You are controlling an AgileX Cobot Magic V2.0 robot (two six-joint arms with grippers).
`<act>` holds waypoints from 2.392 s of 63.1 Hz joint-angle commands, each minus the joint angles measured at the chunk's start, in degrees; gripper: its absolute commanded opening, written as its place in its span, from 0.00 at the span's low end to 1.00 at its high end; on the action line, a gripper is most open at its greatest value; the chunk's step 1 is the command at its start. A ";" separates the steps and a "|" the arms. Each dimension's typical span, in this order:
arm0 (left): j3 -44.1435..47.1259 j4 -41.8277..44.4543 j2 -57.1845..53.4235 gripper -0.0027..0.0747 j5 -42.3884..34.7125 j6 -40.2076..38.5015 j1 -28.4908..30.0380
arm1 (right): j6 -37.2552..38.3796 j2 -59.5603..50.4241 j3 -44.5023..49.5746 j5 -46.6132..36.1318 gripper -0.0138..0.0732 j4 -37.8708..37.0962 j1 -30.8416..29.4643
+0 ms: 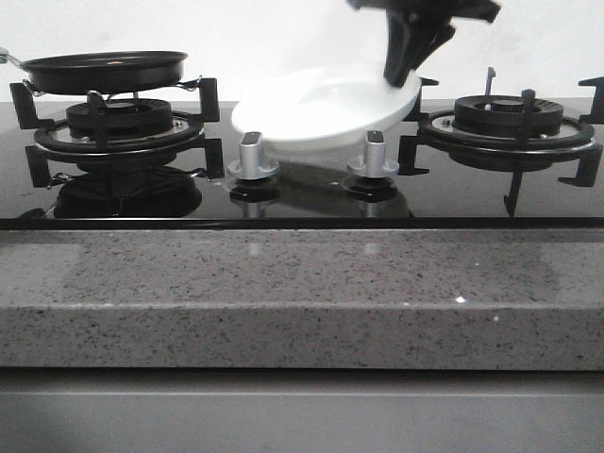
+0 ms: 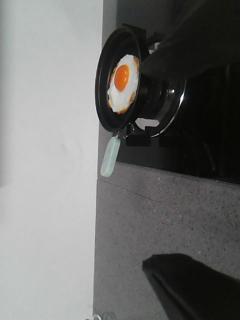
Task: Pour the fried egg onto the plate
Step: 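Grip the plate rim with the right gripper and lift it up, then grasp the pale green pan handle with the left gripper and lift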
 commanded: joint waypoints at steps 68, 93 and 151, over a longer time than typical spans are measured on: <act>-2.09 -2.17 0.45 0.92 -3.45 -0.59 -0.44 | -5.44 -35.68 49.73 -20.26 0.09 13.08 2.76; -18.15 -30.53 17.51 0.92 9.47 -0.59 -0.44 | -5.44 -35.38 49.73 -20.03 0.09 13.08 2.76; -54.87 -50.61 63.80 0.92 32.41 4.37 10.86 | -5.44 -35.38 49.73 -20.03 0.09 13.08 2.76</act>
